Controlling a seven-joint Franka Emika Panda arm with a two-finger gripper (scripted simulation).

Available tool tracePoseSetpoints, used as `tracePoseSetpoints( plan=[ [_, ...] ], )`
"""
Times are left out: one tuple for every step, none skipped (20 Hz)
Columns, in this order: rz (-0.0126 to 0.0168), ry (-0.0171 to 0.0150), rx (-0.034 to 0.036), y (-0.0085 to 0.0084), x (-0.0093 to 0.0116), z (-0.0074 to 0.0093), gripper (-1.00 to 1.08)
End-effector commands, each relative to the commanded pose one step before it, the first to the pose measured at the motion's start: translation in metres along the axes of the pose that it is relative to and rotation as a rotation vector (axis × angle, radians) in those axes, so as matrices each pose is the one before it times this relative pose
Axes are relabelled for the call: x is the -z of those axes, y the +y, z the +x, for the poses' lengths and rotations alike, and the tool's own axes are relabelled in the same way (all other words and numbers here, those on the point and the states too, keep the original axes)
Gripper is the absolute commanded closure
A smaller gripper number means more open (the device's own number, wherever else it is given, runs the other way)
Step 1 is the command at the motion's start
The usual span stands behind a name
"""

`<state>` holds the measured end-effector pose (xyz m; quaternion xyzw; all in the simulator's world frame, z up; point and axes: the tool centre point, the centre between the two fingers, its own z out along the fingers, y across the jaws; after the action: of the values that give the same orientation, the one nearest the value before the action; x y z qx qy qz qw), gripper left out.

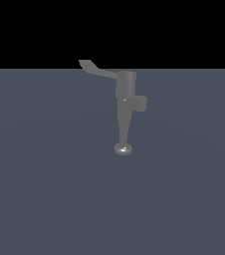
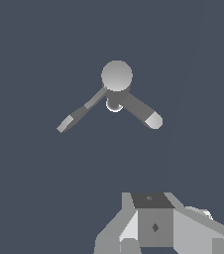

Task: Turn on the faucet by rotating a designated handle.

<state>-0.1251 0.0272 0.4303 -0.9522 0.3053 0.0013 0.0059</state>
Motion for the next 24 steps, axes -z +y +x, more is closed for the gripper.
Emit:
tracePoseSetpoints(
  plan=[
    [0.00212,-0.00177,-0.06009,-0.00956,-0.00778,0.00832,1.08],
    [0.00046,-0.00061,-0.02356,-0.00391,-0.00324,0.00298,1.08],
    [0.00038,-0.00057,-0.02358,-0.00397,-0.00332,0.00286,1.08],
    [0.00031,-0.00051,-0.02361,-0.00402,-0.00340,0.00273,1.08],
    [0.00023,-0.00046,-0.02362,-0.00408,-0.00348,0.00260,1.08],
    [0.00017,-0.00040,-0.02366,-0.00412,-0.00356,0.00247,1.08],
    [0.00010,-0.00033,-0.02366,-0.00417,-0.00363,0.00234,1.08],
    [0.00004,-0.00026,-0.02369,-0.00420,-0.00371,0.00221,1.08],
    [-0.00002,-0.00019,-0.02370,-0.00423,-0.00379,0.00207,1.08],
    [-0.00008,-0.00012,-0.02371,-0.00426,-0.00386,0.00193,1.08],
    [-0.00013,-0.00004,-0.02372,-0.00428,-0.00394,0.00180,1.08],
    [-0.00017,0.00004,-0.02372,-0.00430,-0.00401,0.00166,1.08],
    [-0.00022,0.00013,-0.02374,-0.00430,-0.00408,0.00152,1.08],
    [-0.00025,0.00021,-0.02373,-0.00431,-0.00416,0.00138,1.08],
    [-0.00028,0.00030,-0.02375,-0.00431,-0.00423,0.00125,1.08],
    [-0.00031,0.00039,-0.02374,-0.00431,-0.00430,0.00111,1.08],
    [-0.00033,0.00049,-0.02373,-0.00430,-0.00437,0.00097,1.08],
    [-0.00035,0.00058,-0.02373,-0.00428,-0.00444,0.00083,1.08],
    [-0.00036,0.00068,-0.02372,-0.00426,-0.00451,0.00069,1.08],
    [-0.00037,0.00077,-0.02371,-0.00424,-0.00458,0.00056,1.08],
    [-0.00037,0.00086,-0.02345,-0.00416,-0.00459,0.00042,1.08],
    [-0.00035,0.00091,-0.02232,-0.00393,-0.00444,0.00028,1.08],
    [-0.00032,0.00094,-0.02110,-0.00369,-0.00425,0.00015,1.08],
    [-0.00030,0.00096,-0.01989,-0.00344,-0.00405,0.00005,1.08]
  ],
)
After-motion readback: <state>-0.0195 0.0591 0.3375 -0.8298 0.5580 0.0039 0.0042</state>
